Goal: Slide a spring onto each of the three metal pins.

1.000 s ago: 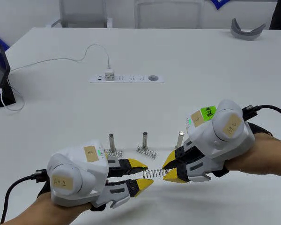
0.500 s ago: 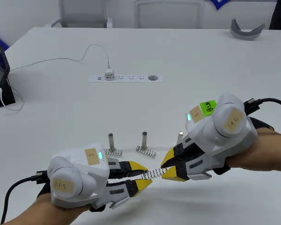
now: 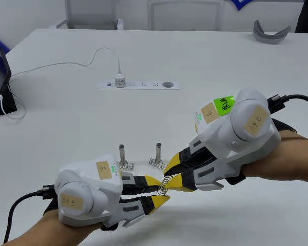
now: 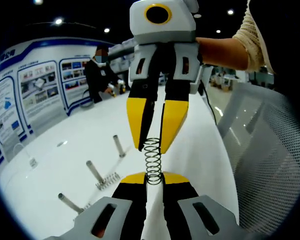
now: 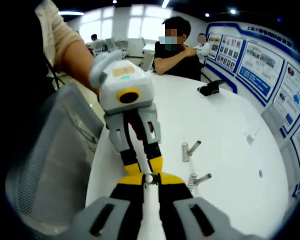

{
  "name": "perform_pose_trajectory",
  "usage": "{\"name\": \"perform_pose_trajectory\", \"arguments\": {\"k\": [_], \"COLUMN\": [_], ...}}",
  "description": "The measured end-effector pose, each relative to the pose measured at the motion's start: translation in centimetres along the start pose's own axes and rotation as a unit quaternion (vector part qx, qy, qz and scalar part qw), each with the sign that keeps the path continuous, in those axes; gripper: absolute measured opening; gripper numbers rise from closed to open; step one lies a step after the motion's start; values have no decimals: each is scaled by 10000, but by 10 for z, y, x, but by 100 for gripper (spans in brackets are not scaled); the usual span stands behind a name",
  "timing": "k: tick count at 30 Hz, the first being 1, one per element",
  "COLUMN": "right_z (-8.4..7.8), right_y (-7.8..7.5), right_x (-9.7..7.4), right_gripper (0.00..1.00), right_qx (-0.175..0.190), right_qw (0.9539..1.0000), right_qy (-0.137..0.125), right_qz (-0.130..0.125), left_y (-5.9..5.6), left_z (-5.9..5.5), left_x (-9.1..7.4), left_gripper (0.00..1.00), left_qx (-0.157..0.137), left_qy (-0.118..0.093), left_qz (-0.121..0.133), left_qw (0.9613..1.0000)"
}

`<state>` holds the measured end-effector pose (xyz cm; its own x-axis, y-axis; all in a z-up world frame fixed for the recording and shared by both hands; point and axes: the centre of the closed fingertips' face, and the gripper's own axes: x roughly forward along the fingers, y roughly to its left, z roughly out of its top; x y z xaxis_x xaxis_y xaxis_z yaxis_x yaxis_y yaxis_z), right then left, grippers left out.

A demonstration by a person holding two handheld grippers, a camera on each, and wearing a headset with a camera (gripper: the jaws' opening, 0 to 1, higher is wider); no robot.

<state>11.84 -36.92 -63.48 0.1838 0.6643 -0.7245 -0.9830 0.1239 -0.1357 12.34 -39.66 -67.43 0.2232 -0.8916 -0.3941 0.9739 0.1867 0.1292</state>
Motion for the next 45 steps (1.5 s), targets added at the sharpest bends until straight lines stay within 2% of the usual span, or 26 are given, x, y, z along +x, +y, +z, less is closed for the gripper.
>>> {"name": "perform_pose_trajectory", "arguments": {"k": [7, 12, 27, 32, 45], "right_z": [2, -3, -6, -7, -15], "right_y": [0, 0, -1, -3, -17], "right_x": [1, 3, 6, 4, -10], "right_gripper": [12, 15, 12, 12, 12], "right_qx": [134, 232, 261, 298, 422], "right_qw": [9999, 9997, 9996, 9995, 9989], "right_qy": [-25, 53, 76, 69, 94], "right_qz": [21, 46, 41, 7, -203], "left_y": [0, 1, 1, 1, 7], "left_z": [0, 2, 5, 4, -4], "left_x": [1, 1, 3, 2, -11], "left_gripper": [11, 11, 12, 16, 32], "left_qx": [-65, -121, -145, -173, -530], "left_qy": [-22, -77, -143, -128, -94], "left_qz": [-4, 8, 14, 17, 152], "left_qw": [10000, 9999, 9998, 9998, 9984]}}
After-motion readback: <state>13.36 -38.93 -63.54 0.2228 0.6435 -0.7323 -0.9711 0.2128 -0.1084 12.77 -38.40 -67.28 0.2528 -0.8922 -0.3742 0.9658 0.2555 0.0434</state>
